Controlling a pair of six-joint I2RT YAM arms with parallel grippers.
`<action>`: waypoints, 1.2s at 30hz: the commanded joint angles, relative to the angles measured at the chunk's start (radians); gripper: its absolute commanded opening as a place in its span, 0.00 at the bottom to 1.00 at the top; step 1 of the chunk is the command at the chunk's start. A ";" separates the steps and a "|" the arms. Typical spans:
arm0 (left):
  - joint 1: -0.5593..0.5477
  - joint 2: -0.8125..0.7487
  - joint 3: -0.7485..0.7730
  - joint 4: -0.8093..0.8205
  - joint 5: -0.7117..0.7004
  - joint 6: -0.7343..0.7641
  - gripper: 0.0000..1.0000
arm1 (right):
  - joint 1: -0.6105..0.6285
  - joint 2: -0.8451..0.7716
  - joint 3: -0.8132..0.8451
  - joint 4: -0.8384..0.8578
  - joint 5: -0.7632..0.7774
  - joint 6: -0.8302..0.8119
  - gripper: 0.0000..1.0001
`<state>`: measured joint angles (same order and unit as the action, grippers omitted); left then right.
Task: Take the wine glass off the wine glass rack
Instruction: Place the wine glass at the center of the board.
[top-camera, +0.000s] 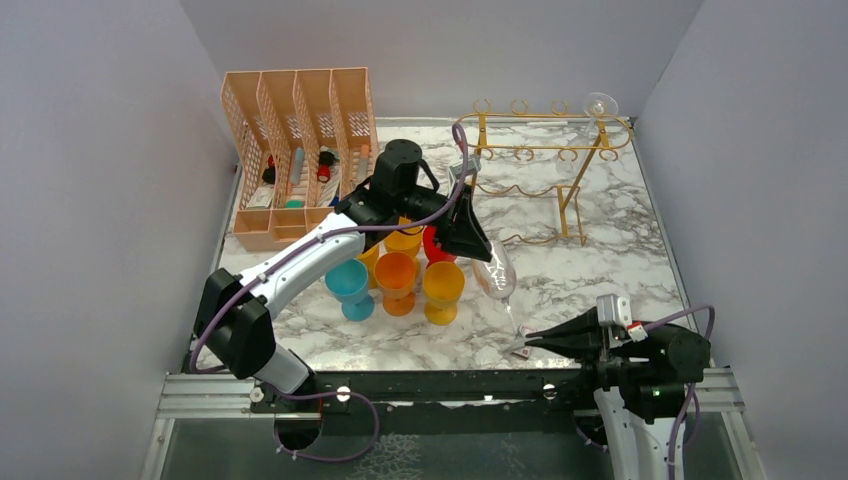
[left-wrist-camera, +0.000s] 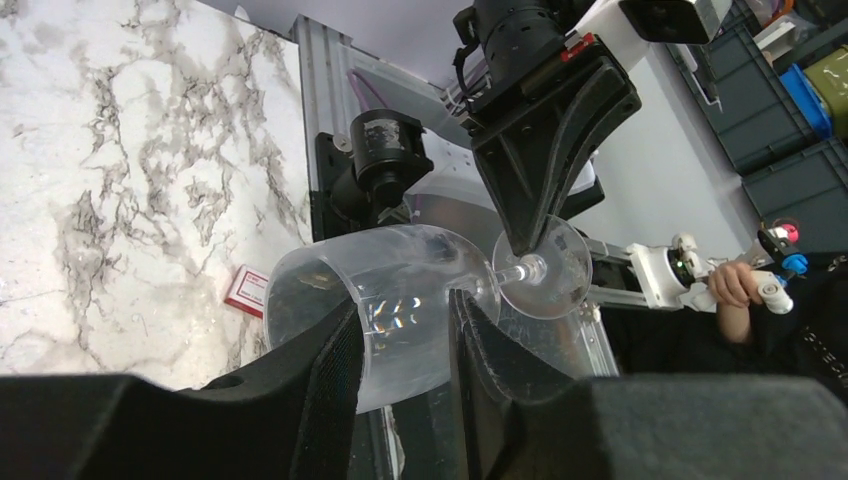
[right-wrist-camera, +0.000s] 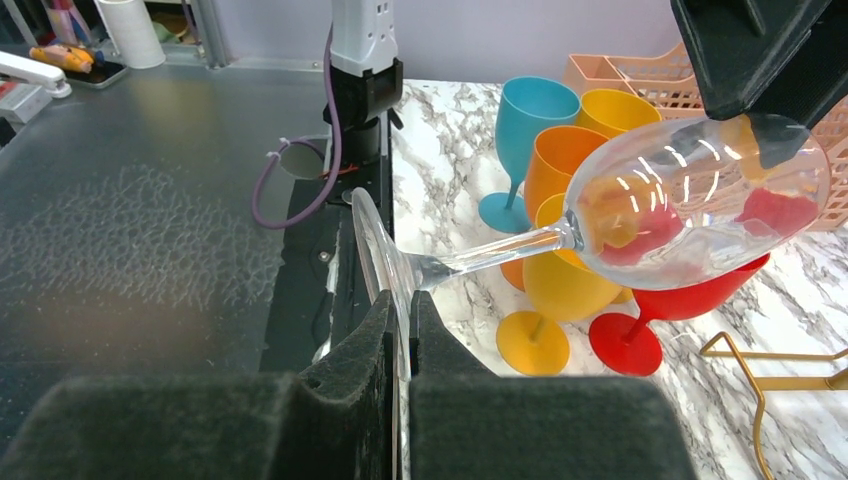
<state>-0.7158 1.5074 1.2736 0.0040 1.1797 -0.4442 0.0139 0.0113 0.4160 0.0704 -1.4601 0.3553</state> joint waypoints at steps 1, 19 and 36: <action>-0.036 -0.038 0.000 0.014 0.165 0.017 0.17 | -0.011 0.004 0.013 -0.044 0.187 -0.051 0.01; -0.037 -0.119 -0.030 0.001 0.301 0.036 0.52 | -0.011 0.016 0.033 -0.070 0.262 -0.141 0.01; -0.022 -0.183 -0.025 -0.001 0.276 0.026 0.00 | -0.011 0.132 0.055 -0.148 0.346 -0.223 0.04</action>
<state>-0.7044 1.3373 1.2396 0.0051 1.4433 -0.4694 0.0273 0.0982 0.4591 0.0204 -1.4372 0.0845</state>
